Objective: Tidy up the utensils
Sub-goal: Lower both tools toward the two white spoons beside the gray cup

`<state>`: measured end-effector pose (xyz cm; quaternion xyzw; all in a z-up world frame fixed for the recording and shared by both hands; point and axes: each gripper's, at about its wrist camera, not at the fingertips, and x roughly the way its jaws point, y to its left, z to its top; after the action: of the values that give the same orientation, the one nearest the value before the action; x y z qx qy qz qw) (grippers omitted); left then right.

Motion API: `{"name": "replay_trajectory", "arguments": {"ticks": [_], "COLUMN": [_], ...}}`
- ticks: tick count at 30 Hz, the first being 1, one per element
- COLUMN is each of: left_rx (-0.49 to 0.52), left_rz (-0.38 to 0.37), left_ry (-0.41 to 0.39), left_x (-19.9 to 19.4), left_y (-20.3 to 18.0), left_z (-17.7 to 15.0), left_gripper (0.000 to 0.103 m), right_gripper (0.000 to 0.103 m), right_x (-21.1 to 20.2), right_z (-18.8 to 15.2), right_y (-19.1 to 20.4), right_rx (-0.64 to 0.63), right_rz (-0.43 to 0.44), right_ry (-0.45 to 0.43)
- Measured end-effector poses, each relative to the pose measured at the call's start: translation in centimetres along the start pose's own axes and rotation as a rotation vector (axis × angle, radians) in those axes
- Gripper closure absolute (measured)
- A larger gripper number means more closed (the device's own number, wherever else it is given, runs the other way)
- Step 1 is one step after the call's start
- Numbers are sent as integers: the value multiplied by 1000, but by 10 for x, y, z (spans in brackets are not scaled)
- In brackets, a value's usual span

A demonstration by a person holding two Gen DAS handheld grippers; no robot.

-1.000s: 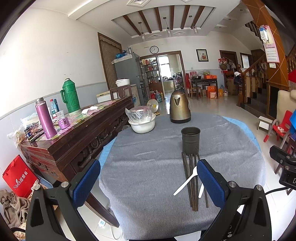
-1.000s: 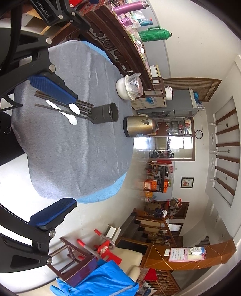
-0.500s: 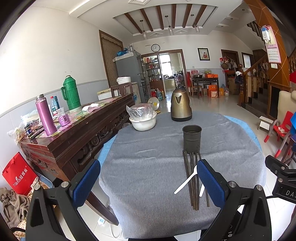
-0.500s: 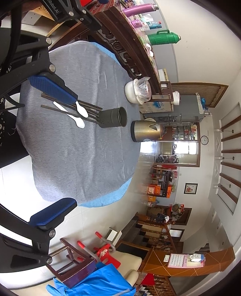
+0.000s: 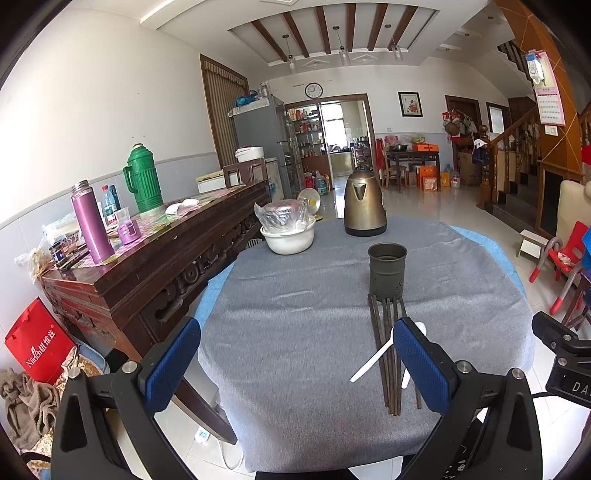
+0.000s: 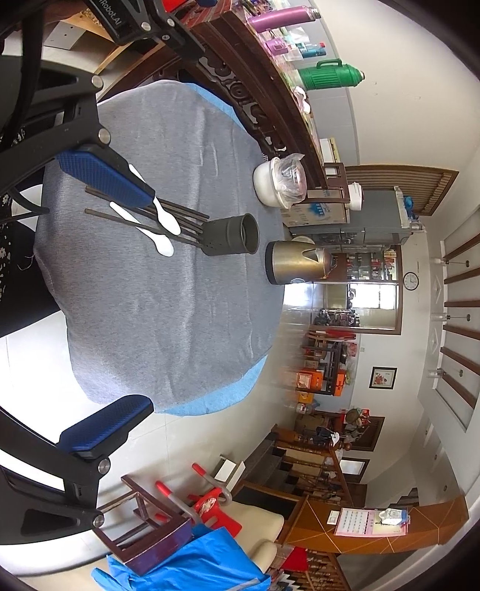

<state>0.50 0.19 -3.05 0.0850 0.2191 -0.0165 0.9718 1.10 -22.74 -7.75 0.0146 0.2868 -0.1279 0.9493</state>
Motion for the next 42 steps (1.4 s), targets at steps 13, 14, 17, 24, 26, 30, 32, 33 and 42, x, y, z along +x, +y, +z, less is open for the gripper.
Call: {"name": "replay_trajectory", "arguments": {"ticks": [13,14,17,24,26,30,32,33,42], "left_rx": [-12,-11,-24,-40,-23,-9,-30,-46,-122], "left_rz": [61,63,57,64,77,70,60,53,20], "left_ry": [101,101,110,134,156,204,236,251,348], "left_x": [21,20,21,31,35,47,55,60,94], "left_y": [11,11,12,19,18,19,26,30,45], "left_z": [-8,-8,-9,-13,-16,-23,-26,-28,-45], "left_gripper": [0,0,0,0,0,0,0,0,0], "right_gripper": [1,1,1,1,1,1,1,1,40], "right_x": [12,12,13,17,18,26,38,47,151], "right_z": [-4,-3,-3,-3,-3,-3,-1,1,4], "right_y": [3,4,7,18,21,25,24,23,18], "right_rx": [47,49,48,37,31,26,50,75,248], "right_rz": [64,66,67,82,81,85,117,144,346], "right_ry": [52,52,54,77,81,102,138,163,380]}}
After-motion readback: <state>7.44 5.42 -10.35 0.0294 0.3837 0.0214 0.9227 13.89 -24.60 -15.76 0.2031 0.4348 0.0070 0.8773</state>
